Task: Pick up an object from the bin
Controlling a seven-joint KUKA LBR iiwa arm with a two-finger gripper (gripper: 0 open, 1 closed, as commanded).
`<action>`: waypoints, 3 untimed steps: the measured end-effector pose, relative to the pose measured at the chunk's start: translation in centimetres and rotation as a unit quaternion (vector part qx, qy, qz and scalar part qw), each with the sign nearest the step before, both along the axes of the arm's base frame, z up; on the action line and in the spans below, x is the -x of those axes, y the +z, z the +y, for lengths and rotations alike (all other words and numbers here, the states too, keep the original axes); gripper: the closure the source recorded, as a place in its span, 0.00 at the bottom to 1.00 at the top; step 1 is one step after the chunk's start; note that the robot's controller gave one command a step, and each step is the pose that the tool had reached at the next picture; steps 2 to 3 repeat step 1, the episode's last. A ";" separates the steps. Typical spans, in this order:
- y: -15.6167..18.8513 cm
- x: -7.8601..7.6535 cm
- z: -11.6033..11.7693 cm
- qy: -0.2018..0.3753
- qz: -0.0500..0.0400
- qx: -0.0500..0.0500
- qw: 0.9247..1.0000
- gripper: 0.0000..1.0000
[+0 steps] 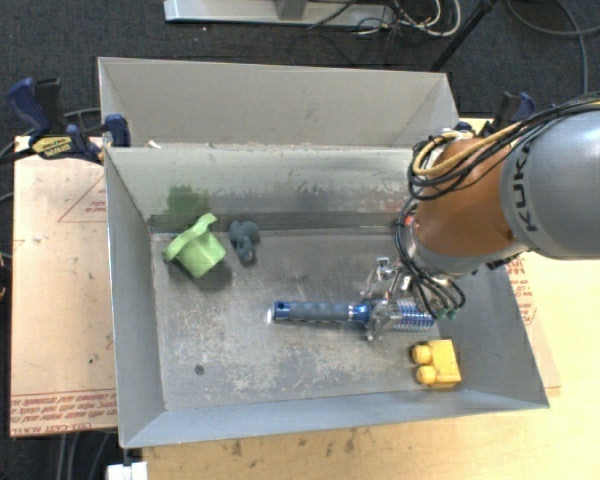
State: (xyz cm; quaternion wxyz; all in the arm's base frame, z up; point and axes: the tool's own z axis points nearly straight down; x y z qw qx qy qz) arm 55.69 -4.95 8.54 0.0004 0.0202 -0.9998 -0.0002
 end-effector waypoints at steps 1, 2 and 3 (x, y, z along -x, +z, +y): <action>11.7 0.0 0.6 0.077 -0.005 0.000 0.997 1.00; 11.7 0.0 0.6 0.077 -0.005 0.000 0.997 1.00; 11.7 0.0 0.6 0.077 -0.005 0.000 0.997 1.00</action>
Offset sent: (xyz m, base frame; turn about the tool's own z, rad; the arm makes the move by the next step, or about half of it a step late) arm -0.0012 0.0046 0.1138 -0.1550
